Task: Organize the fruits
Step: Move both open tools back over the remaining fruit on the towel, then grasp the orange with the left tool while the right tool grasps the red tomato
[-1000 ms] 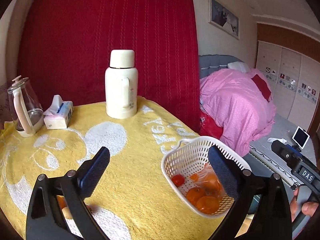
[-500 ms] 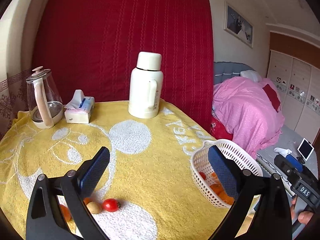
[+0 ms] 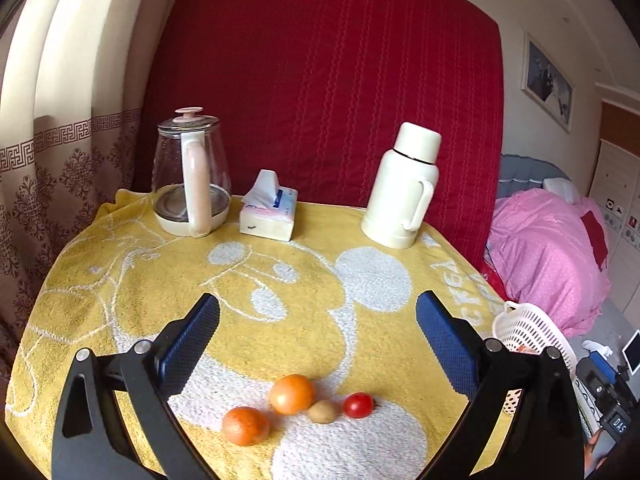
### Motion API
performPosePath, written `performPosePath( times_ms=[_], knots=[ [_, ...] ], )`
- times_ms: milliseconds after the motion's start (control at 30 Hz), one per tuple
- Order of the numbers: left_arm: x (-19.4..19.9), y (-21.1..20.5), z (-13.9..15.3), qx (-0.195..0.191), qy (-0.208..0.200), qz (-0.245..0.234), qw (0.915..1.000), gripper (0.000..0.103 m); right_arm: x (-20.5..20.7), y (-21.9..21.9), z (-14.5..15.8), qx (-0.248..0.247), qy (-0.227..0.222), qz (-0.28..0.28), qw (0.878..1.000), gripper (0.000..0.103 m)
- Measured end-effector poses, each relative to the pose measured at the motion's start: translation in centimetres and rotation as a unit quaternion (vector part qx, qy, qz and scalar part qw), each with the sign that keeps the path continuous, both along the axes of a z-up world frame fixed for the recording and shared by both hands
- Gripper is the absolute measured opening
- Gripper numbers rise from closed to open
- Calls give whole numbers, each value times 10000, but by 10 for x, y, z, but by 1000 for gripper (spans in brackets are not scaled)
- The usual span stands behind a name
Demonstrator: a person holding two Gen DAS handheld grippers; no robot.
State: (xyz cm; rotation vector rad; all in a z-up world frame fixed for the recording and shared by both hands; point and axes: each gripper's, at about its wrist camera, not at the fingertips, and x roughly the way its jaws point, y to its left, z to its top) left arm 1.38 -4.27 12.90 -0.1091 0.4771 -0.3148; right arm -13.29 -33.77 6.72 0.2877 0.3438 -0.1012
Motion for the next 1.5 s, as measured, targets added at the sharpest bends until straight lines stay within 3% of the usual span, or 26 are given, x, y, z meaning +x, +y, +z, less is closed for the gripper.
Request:
performPosePath(
  times_ms=[367,733,1067,1267,1500],
  knots=[
    [7,36,-29,103,322,268,9991,97,37,80,-6,-470,293,1255,9905,94],
    [5,33,-82,538,1047,-162,9929,63,57,109,-27,-440,725,1772,9805,94],
    [15,34,-117,447,1618,-323,9853,44,71,116,-37,-350,1004,1931,9754,94],
    [13,34,-116,371,1623,-389,9853,39,86,123,-43,-315,1192,2090,9701,94],
    [6,35,-105,386,1433,-347,9883,39,119,132,-56,-372,1590,2271,9601,60]
  ],
)
